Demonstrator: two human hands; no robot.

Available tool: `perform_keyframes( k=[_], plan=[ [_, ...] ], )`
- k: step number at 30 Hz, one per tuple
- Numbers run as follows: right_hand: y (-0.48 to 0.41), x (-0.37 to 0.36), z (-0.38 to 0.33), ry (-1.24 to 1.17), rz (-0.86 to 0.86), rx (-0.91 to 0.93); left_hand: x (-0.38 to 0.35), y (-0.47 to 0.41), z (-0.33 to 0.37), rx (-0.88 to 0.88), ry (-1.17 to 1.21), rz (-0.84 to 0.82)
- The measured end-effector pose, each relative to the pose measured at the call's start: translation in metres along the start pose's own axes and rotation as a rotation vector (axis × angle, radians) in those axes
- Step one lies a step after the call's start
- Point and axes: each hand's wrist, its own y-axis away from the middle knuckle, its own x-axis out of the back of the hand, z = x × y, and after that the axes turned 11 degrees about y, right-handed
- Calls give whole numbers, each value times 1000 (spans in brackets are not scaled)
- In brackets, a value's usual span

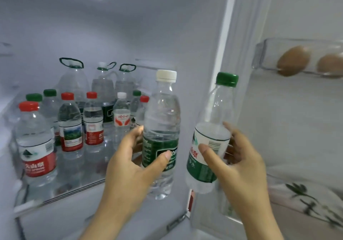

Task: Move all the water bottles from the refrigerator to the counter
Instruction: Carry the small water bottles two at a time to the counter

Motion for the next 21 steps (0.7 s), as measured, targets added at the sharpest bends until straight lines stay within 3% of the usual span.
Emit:
perform_keyframes(
  k=[13, 21],
  plan=[
    [31, 168, 1, 208, 244, 41, -143, 51, 44, -8, 350, -323],
    [69, 281, 8, 335, 352, -19, -237, 113, 70, -27, 430, -481]
  ],
)
